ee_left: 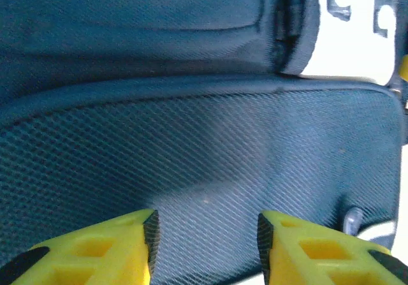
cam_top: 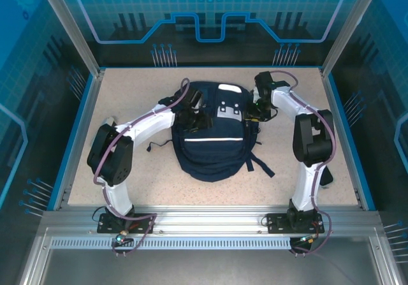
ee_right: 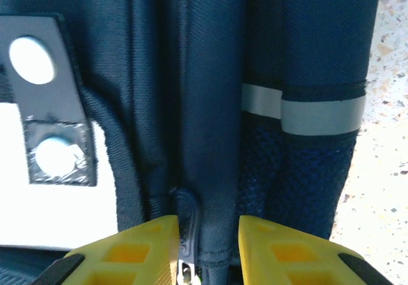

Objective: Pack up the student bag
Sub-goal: Unzip the student bag at the center of the table.

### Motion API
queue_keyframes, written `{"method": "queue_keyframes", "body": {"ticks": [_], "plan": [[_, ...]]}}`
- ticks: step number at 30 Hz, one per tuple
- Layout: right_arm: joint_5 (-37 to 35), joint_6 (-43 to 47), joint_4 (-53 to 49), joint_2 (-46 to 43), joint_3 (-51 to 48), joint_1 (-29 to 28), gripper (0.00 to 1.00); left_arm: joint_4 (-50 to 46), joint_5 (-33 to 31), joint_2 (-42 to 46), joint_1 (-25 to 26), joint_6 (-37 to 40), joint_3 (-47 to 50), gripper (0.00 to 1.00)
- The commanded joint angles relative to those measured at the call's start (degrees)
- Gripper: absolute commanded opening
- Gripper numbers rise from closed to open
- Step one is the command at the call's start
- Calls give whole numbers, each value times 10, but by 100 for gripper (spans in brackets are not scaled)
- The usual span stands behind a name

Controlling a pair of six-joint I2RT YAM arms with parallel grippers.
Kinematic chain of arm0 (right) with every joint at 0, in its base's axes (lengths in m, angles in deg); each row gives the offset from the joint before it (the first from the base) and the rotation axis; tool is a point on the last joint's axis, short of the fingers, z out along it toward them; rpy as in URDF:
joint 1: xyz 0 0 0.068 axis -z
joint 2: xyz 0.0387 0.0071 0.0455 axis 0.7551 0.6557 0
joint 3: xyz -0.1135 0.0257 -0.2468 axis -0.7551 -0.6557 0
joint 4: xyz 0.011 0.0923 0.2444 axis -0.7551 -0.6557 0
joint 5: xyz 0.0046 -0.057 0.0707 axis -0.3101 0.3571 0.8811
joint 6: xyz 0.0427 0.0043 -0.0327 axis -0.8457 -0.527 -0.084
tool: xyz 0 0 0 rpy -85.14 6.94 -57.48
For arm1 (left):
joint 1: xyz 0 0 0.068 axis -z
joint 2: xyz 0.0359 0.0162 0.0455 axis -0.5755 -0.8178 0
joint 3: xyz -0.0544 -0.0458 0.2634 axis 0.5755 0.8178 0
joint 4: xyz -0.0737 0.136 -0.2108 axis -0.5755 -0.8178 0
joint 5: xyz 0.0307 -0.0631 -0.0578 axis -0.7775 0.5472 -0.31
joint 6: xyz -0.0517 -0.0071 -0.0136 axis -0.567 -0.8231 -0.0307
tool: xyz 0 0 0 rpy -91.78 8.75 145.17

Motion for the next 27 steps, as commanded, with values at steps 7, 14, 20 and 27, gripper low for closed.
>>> {"method": "queue_keyframes", "body": {"ticks": [7, 14, 20, 27], "plan": [[-28, 20, -39, 24, 14, -19, 35, -17, -54, -31, 3, -7, 13, 47], [69, 49, -19, 12, 1, -20, 47, -19, -56, -47, 3, -10, 21, 47], [-40, 40, -52, 21, 9, -32, 45, -23, -58, -56, 3, -14, 24, 48], [-119, 4, -67, 6, 9, -31, 31, -26, -60, -54, 0, -17, 33, 48]]}}
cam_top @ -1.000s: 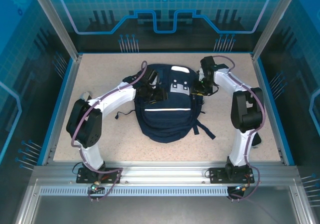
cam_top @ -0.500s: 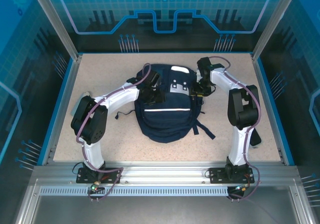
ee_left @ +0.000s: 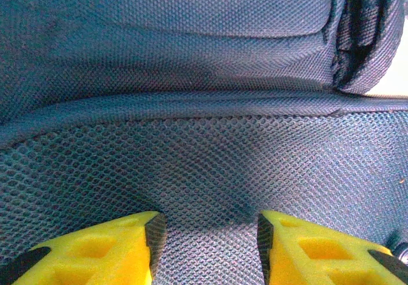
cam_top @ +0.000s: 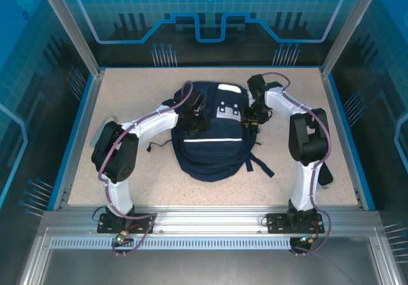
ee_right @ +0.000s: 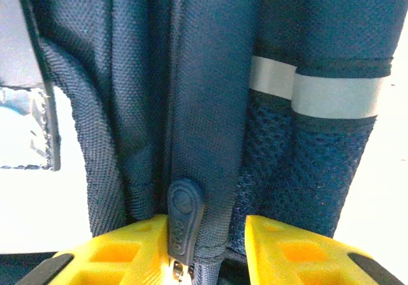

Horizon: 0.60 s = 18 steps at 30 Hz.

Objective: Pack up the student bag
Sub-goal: Unzip the student bag at the center of the table.

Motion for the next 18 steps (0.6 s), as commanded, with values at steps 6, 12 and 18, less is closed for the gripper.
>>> {"method": "queue_keyframes", "body": {"ticks": [6, 12, 18], "plan": [[-46, -22, -36, -21, 10, 1, 29, -32, -24, -29, -2, -8, 27, 47], [-99, -34, -58, -14, 33, 1, 31, -34, -23, -28, -2, -10, 28, 48], [-55, -24, -52, -12, 29, 2, 22, -33, -22, -27, -3, -10, 27, 48]]}}
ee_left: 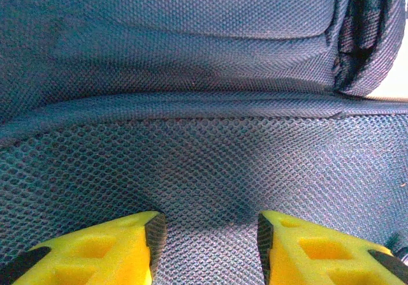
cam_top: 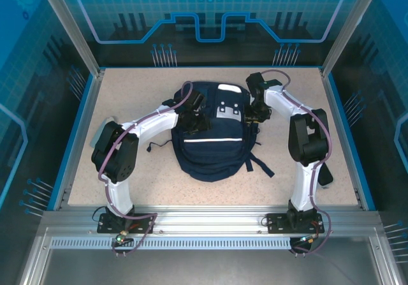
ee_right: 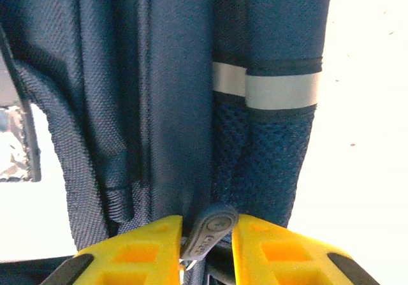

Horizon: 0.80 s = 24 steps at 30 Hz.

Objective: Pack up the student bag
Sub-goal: Unzip the student bag at the center of the table.

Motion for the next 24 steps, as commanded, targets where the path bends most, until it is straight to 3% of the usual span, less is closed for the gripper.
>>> {"method": "queue_keyframes", "body": {"ticks": [1, 6, 12, 20, 24], "plan": [[-3, 5, -21, -9, 7, 7, 19, -35, -22, -27, -4, -3, 25, 48], [40, 7, -7, -9, 1, 16, 17, -35, -21, -28, -5, -3, 26, 48], [64, -2, 7, 2, 0, 35, 27, -35, -20, -27, -7, -3, 27, 47], [162, -2, 44, 3, -13, 55, 23, -18, -6, -7, -7, 1, 28, 47], [175, -9, 51, -3, -26, 62, 32, -8, 13, 23, -6, 16, 5, 48]]}}
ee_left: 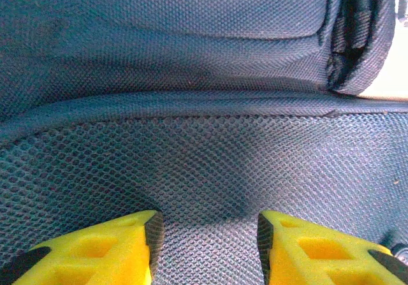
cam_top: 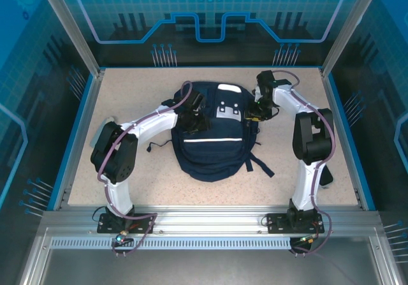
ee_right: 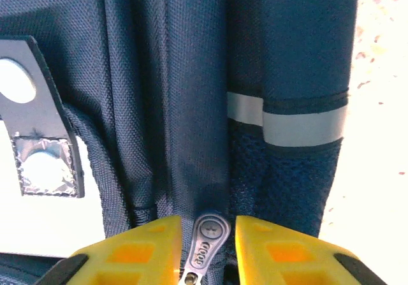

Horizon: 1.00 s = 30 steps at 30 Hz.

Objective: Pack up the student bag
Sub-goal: Unzip the student bag at the center of the table.

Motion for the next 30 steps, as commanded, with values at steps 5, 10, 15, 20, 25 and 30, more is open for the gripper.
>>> {"method": "queue_keyframes", "body": {"ticks": [5, 10, 15, 20, 25, 30], "plan": [[29, -27, 3, -2, -20, 19, 35, 22, 36, 38, 1, 22, -26, 48], [47, -32, 15, -1, -28, 20, 26, 25, 55, -4, 3, 13, -78, 48], [36, -31, 14, -9, -29, 20, 14, 47, 87, -64, 5, -9, -134, 47], [30, -27, 14, -29, -40, 20, 4, 73, 100, -127, 16, -21, -194, 46], [30, -20, 28, -74, -77, 16, 0, 20, 55, -206, 20, -30, -273, 43], [12, -22, 23, -121, -130, 5, 0, -31, 10, -259, 18, -37, -318, 42]]}}
